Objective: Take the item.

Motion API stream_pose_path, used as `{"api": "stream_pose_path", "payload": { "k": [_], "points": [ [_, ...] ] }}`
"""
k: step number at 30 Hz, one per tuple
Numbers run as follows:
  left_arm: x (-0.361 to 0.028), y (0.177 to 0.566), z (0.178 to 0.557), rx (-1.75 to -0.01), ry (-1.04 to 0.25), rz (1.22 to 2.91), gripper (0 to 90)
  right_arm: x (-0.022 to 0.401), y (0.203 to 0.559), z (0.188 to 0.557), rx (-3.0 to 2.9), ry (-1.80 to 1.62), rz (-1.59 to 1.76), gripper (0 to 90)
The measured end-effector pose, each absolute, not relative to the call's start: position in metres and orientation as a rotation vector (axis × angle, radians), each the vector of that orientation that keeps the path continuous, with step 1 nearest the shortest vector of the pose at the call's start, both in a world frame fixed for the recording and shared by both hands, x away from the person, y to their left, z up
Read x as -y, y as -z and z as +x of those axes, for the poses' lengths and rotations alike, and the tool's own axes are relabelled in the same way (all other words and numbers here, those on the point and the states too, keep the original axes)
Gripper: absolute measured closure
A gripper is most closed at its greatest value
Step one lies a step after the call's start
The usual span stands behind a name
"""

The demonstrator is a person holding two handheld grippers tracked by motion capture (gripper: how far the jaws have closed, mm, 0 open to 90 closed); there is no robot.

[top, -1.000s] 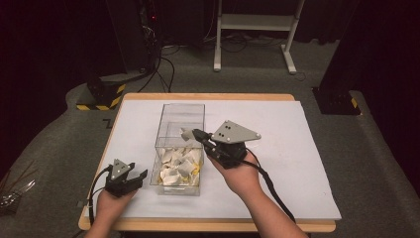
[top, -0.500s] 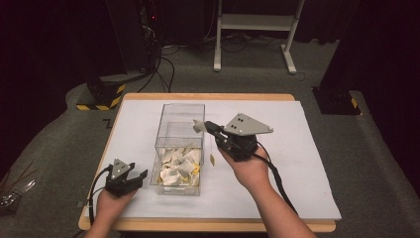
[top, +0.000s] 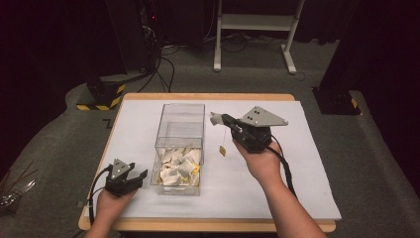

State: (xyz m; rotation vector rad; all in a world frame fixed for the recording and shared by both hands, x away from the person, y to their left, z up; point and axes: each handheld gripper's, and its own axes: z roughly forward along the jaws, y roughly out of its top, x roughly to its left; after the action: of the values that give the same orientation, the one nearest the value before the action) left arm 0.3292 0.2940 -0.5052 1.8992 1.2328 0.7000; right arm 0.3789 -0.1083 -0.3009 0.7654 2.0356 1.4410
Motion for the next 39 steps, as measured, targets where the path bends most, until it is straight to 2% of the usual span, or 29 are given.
{"api": "stream_pose_path", "payload": {
  "k": [39],
  "points": [
    [-0.295,0.505,0.329,-1.236,-0.694,1.897,40.0,0.173,0.300,0.431,-1.907,-1.335,0.956,89.2]
  ]
}}
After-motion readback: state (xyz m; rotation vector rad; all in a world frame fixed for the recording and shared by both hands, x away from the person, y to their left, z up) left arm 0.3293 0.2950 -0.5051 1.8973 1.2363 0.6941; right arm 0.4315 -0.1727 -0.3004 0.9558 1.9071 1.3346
